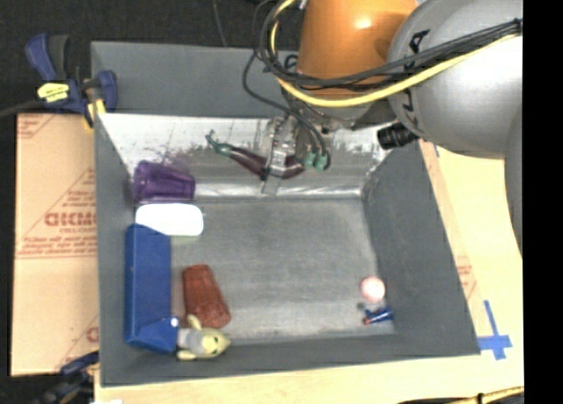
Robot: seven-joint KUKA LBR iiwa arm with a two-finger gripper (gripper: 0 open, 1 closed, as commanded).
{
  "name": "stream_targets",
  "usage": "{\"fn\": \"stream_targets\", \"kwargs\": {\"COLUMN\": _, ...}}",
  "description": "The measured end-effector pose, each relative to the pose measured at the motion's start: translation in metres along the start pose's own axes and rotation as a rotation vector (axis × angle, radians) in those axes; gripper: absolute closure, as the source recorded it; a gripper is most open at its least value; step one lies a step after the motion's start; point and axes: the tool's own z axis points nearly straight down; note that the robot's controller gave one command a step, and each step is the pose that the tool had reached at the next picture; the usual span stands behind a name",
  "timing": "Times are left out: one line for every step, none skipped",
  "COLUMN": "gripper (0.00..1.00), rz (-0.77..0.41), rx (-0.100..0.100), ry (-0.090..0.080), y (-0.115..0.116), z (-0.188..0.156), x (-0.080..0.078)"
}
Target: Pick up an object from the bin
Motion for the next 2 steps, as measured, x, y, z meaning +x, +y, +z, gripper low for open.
{"fn": "stream_targets", "kwargs": {"gripper": 1.0, "rz": -0.042, "rx": -0.004, "ry": -0.014, "y": 0.014, "z": 0.055, "x": -0.02}}
{"fn": "stream_targets", "kwargs": {"gripper": 1.0, "rz": -0.245, "rx": -0.002, "ry": -0.015, "y": 0.002, "z": 0.122, "x": -0.03}}
